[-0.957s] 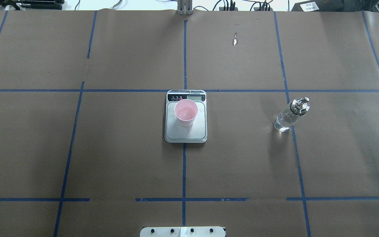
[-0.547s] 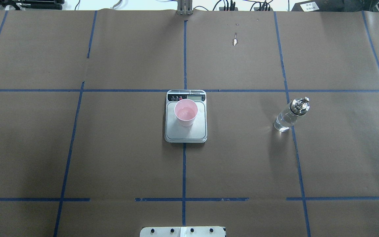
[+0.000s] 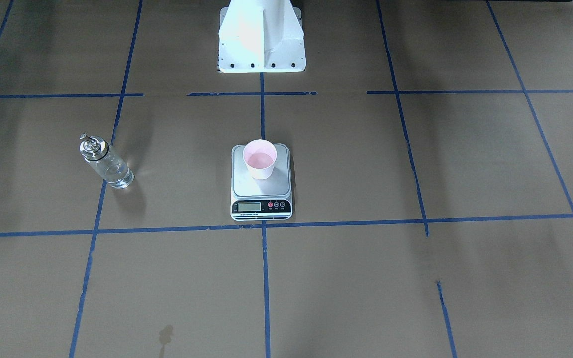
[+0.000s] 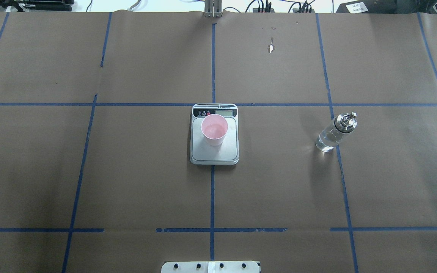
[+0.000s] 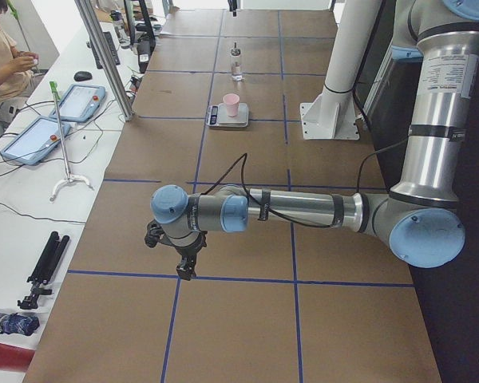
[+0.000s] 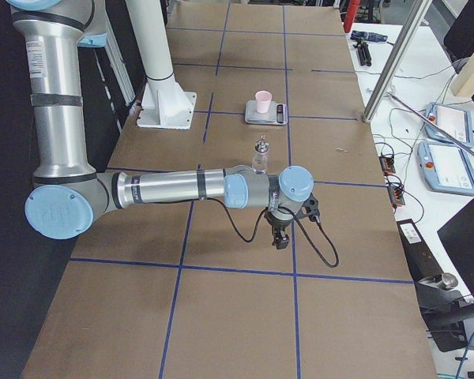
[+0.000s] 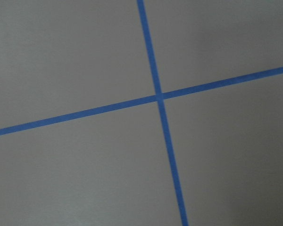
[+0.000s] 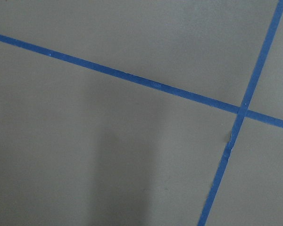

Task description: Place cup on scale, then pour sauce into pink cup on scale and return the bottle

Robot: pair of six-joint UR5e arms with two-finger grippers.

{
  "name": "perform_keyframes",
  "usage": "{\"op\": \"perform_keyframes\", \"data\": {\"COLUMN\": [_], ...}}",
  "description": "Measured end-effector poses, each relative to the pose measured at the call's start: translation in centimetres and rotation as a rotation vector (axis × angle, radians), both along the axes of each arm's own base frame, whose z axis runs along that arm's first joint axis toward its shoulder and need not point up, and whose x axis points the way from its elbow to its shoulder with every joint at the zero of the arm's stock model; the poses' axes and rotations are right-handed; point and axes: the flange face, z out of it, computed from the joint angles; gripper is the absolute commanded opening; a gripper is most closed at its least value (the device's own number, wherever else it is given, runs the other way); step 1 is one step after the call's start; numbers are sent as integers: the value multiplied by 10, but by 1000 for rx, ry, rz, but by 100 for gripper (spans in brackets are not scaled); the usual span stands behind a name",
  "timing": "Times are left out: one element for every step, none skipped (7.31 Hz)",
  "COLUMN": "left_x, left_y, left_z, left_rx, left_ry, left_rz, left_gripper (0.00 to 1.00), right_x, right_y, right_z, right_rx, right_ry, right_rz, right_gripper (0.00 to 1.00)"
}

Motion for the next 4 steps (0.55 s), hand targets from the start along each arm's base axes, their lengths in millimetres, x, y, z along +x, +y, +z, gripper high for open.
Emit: {"op": "perform_keyframes", "data": {"left_x": [4,6,7,7], "left_y": [-4,-8,-10,-10], "left_z": [-5,-8,-8,-5], "left_rx": [10,26,45,56], "left_ry": [17,20,19,16], "left_rz": [5,9,10,10], "left_gripper": [100,100,100,100], "right_x": [1,2,3,3], "right_y": [-1,-2,-2,-2], "right_z": [2,3,3,4], "right_rx": [6,12,14,15], "right_ry": [21,38,46,53], "right_rz": [0,0,-1,-1], "right_gripper": [100,100,100,100]}}
